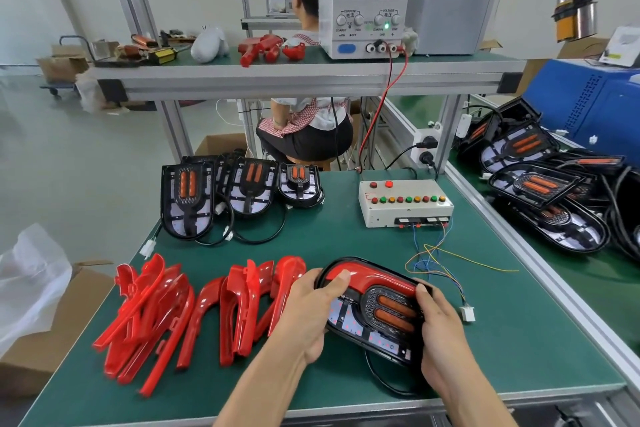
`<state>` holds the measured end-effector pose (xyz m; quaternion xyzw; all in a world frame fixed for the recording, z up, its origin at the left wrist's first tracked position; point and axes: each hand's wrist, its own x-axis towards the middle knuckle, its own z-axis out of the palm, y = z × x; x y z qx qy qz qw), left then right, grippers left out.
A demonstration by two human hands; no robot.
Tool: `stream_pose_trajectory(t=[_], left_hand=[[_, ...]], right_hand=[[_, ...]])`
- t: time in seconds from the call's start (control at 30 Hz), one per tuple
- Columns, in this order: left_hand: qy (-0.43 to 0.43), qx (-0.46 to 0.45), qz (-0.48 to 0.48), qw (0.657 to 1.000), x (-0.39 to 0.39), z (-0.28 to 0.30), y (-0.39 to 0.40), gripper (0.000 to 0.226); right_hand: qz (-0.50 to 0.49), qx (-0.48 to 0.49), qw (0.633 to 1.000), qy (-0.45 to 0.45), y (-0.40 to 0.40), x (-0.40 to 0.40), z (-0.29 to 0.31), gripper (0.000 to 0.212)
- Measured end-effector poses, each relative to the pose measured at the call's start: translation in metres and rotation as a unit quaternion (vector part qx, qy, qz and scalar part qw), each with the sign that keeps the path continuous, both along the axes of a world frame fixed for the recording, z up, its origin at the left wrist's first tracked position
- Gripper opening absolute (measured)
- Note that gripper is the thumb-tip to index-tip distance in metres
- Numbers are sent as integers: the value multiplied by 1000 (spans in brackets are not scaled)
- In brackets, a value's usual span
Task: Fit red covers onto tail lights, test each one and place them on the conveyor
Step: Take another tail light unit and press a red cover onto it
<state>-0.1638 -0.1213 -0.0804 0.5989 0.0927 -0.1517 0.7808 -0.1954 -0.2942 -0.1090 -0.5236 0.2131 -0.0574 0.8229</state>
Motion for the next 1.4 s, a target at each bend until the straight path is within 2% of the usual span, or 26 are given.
stream_pose_trajectory(t=[0.2,0.4,0.53,0.6,0.73,1.0,1.17,1.3,1.4], left_hand=[[-2,5,-7,1000,1,-3,1,18],[6,-13,-39,999,-1,-2,5,32],[-21,25,-36,999,-2,-3,5,28],[-10,21,-26,999,-1,-4,4,24],[40,-21,3,999,1,-5,3,34],[58,-64,27,996,1,-11,9,20],[83,-71,54,993,0,-9,9,21],[85,-68,48,993,-1,-7,7,27],[78,-63,46,994,-3,-6,8,24]], right_hand=[[1,-13,1000,-3,-2,-1,-2,20],[-4,1,1000,-5,-2,0,-3,20],[12,15,1000,-10,-5,-1,-4,21],[18,20,999,-23,-7,-3,-4,20],[14,34,999,-28,-8,-3,-2,17],[15,22,1000,-14,-7,1,-2,22],[18,60,998,-13,-8,1,0,27],[15,70,997,-13,-12,1,0,29],[15,66,998,-13,-14,1,-1,32]])
